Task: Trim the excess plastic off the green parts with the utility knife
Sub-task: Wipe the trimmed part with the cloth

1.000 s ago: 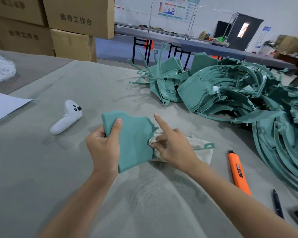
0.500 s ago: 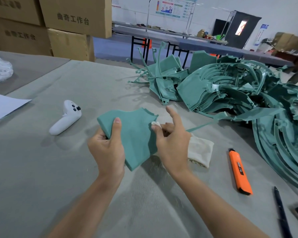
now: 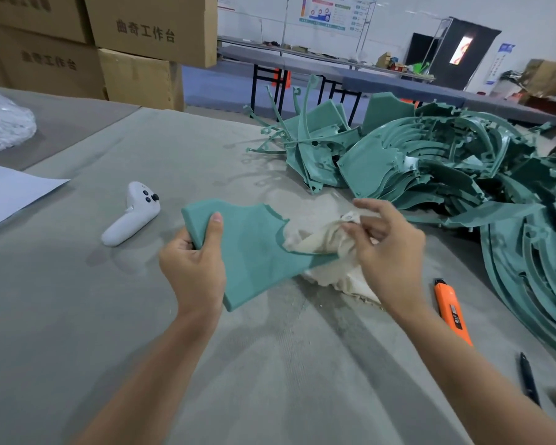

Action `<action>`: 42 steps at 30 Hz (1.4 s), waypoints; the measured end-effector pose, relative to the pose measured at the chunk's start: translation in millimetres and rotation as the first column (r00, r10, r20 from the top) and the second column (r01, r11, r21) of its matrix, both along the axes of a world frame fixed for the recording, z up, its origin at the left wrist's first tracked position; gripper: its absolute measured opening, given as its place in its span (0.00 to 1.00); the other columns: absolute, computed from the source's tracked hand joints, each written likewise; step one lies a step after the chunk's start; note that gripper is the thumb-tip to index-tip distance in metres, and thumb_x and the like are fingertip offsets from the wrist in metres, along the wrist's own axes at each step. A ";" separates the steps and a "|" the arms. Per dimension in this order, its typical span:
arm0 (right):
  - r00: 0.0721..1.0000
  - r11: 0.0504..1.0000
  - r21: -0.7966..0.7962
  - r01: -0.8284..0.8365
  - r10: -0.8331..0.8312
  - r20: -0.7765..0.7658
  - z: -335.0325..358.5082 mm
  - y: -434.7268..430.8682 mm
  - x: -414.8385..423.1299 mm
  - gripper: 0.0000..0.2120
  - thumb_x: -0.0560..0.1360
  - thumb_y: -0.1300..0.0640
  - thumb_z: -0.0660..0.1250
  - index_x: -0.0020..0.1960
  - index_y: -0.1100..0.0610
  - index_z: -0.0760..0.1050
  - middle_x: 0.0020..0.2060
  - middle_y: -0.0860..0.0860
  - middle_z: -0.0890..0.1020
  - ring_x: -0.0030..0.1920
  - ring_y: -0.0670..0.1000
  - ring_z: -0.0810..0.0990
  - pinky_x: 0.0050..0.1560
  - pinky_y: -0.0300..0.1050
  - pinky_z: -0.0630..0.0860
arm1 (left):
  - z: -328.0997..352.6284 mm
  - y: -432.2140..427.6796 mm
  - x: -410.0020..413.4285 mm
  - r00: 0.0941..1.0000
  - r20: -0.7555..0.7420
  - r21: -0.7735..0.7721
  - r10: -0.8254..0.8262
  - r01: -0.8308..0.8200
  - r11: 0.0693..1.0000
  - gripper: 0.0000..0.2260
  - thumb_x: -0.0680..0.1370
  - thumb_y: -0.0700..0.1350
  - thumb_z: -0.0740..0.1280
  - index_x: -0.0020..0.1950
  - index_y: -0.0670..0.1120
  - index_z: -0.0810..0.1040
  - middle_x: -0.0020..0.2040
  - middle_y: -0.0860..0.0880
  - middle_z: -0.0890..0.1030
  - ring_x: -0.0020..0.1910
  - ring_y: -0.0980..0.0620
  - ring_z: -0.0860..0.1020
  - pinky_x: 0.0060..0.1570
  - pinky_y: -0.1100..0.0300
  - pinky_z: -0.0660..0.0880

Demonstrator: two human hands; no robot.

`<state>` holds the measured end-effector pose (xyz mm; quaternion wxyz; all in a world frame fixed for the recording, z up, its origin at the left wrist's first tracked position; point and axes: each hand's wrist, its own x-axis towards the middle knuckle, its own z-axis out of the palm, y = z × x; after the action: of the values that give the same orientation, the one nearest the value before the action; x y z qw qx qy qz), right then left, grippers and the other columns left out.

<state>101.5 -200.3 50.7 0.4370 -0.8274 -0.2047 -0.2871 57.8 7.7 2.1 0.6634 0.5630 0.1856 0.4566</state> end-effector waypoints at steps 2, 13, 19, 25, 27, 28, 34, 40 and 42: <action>1.000 0.996 -0.080 -0.023 0.023 -0.001 4.6 0.0 1.5 0.13 0.75 0.63 0.72 0.59 0.59 0.79 0.42 0.43 0.83 0.41 0.34 0.80 0.48 0.31 0.78 | 0.0 -1.3 0.4 1.000 0.015 -0.014 -0.028 0.028 1.000 0.26 0.72 0.53 0.71 0.35 0.30 0.67 0.32 0.46 0.69 0.32 0.51 0.67 0.32 0.53 0.67; 0.964 0.793 -0.548 -0.265 0.210 -0.163 -25.0 23.3 2.9 0.04 0.74 0.64 0.68 0.45 0.58 0.81 0.37 0.52 0.84 0.40 0.56 0.78 0.40 0.51 0.73 | 1.6 0.5 -1.4 0.997 0.003 -0.055 -0.081 0.081 0.995 0.28 0.70 0.55 0.72 0.37 0.29 0.68 0.33 0.46 0.70 0.34 0.49 0.68 0.34 0.52 0.68; 0.967 0.647 -0.721 -0.249 0.206 -0.149 -18.9 -15.6 11.3 0.09 0.76 0.62 0.68 0.55 0.57 0.81 0.47 0.55 0.84 0.53 0.59 0.80 0.47 0.57 0.77 | 5.0 1.6 -1.8 0.992 -0.017 -0.122 -0.124 0.121 0.985 0.23 0.71 0.51 0.72 0.37 0.30 0.71 0.34 0.44 0.74 0.34 0.49 0.73 0.36 0.51 0.72; 0.951 0.457 -0.889 -0.034 0.289 0.112 -8.0 -51.5 22.3 0.24 0.59 0.75 0.75 0.53 0.60 0.83 0.43 0.53 0.87 0.49 0.52 0.86 0.69 0.61 0.66 | 6.6 3.1 -2.1 0.988 -0.054 -0.121 -0.142 0.134 0.984 0.16 0.75 0.45 0.72 0.39 0.31 0.75 0.36 0.43 0.78 0.37 0.47 0.76 0.39 0.38 0.78; 0.946 0.467 -0.884 -0.030 0.299 0.126 -4.7 -58.6 27.6 0.24 0.61 0.76 0.74 0.55 0.60 0.83 0.49 0.55 0.86 0.55 0.51 0.84 0.71 0.63 0.62 | 5.9 4.2 -1.8 0.988 -0.067 -0.116 -0.143 0.134 0.984 0.15 0.76 0.44 0.72 0.39 0.32 0.77 0.37 0.43 0.79 0.37 0.47 0.77 0.41 0.37 0.78; 0.948 0.494 -0.868 -0.055 0.300 0.111 -1.9 -60.7 29.6 0.21 0.64 0.74 0.74 0.55 0.60 0.83 0.51 0.56 0.86 0.57 0.52 0.83 0.72 0.61 0.61 | 5.8 5.7 -1.5 0.987 -0.069 -0.116 -0.142 0.133 0.984 0.15 0.76 0.45 0.72 0.40 0.33 0.77 0.37 0.42 0.79 0.37 0.47 0.77 0.42 0.37 0.78; 0.953 0.983 0.017 -0.184 0.182 -0.242 23.1 -68.4 30.3 0.11 0.72 0.68 0.72 0.47 0.53 0.84 0.42 0.45 0.87 0.42 0.49 0.85 0.45 0.42 0.82 | 4.3 17.2 0.5 0.994 -0.038 -0.010 -0.106 0.106 0.994 0.22 0.72 0.50 0.72 0.40 0.29 0.73 0.36 0.44 0.75 0.36 0.49 0.73 0.35 0.46 0.75; 0.952 0.753 0.635 0.171 0.039 -0.302 34.8 -87.0 38.8 0.05 0.76 0.61 0.71 0.47 0.52 0.83 0.42 0.48 0.85 0.41 0.48 0.82 0.51 0.48 0.81 | 0.9 16.0 1.0 0.995 -0.002 -0.140 -0.099 0.097 0.985 0.16 0.74 0.45 0.73 0.38 0.33 0.76 0.35 0.45 0.78 0.36 0.48 0.76 0.39 0.50 0.76; 0.950 0.654 0.717 0.242 -0.008 -0.313 33.4 -89.4 40.4 0.04 0.77 0.60 0.70 0.48 0.52 0.83 0.45 0.48 0.86 0.43 0.48 0.82 0.54 0.52 0.81 | -0.4 18.4 0.8 0.994 0.003 -0.215 -0.106 0.104 0.971 0.09 0.76 0.43 0.72 0.37 0.41 0.80 0.35 0.49 0.82 0.36 0.49 0.80 0.38 0.54 0.79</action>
<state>141.9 -289.6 84.1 0.7411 -0.6189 0.0537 -0.2546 58.6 26.1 1.7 0.7428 0.4989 0.2066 0.3959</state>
